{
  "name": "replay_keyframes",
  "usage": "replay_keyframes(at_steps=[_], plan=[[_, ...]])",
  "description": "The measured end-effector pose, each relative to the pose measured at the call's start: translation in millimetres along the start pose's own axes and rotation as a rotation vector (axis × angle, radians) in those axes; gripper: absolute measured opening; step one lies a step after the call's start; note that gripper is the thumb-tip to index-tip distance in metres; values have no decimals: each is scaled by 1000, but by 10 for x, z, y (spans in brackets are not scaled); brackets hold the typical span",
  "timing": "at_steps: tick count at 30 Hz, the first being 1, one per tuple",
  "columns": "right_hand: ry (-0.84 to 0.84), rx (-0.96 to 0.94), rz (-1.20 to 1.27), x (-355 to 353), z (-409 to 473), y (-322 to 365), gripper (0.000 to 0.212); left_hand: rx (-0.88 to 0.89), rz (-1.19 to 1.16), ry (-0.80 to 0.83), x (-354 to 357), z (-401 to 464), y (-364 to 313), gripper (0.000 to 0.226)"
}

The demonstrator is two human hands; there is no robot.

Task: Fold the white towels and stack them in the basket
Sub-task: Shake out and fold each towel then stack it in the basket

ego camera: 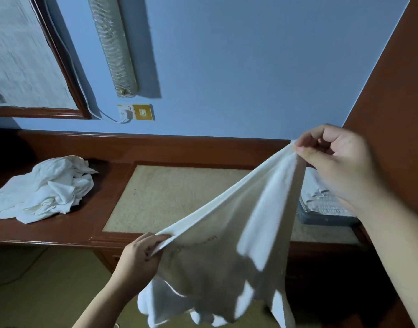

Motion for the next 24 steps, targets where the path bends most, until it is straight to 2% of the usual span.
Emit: replay_keyframes(at_steps=[2,5,7,8,11,14,18,20,22,24], plan=[[6,18,-6,-16,37,-25,29,-80,30,-2,-7,-27,154,32],[60,-24,-61,114,16,-35,30,-189,125,99,56,-57,382,35],[100,-53,-92,224,-35,-46,25,-269,146,153,153,-73,430,19],[115,-54,-84,263,-56,-56,23,-314,154,181,209,-76,427,19],[163,-52,-65,339,-78,-73,20,-359,176,253,420,-41,280,51],[240,-88,-47,414,-99,-36,24,-261,84,268,549,100,-256,51],[310,-128,-75,442,-121,-16,21,-89,-269,184,531,371,-1181,37],[330,-140,-83,416,-132,1,21,20,-385,145,461,496,-1629,40],[348,-147,-77,368,-150,24,20,105,-437,126,404,591,-1977,33],[349,-153,-66,293,-175,46,19,153,-409,145,418,662,-2188,17]])
Point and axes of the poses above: each hand's wrist, its own z-axis towards the middle knuckle, its own x-axis out of the palm, y = z × x, the point moved 4 cm from there along z, towards the middle knuckle, and after that the axes turned 10 degrees about -z, right-handed, at the moved point
